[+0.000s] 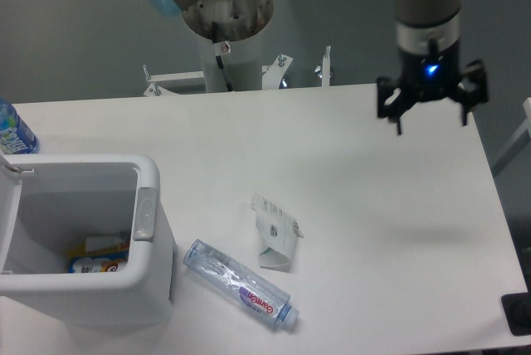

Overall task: Place the trash in the trash can
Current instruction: 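Move the gripper down toward the crumpled white wrapper, then lower the open gripper onto the white wrapper and close on it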

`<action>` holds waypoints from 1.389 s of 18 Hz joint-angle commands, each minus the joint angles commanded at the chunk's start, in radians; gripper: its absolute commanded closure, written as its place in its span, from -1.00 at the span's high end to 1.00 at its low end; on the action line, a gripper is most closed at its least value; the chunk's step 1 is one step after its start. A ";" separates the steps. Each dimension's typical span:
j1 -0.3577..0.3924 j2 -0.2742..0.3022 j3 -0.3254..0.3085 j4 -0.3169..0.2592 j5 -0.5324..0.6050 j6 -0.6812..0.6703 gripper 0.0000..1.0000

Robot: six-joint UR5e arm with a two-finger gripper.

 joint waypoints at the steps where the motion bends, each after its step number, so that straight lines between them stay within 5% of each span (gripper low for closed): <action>1: -0.012 -0.011 -0.016 0.005 -0.022 -0.010 1.00; 6: -0.089 -0.080 -0.075 0.003 -0.109 -0.065 1.00; 11: -0.161 -0.164 -0.066 0.007 -0.109 -0.155 1.00; 20: -0.244 -0.215 -0.068 0.030 -0.106 -0.243 1.00; 25: -0.275 -0.242 -0.079 0.103 -0.083 -0.244 1.00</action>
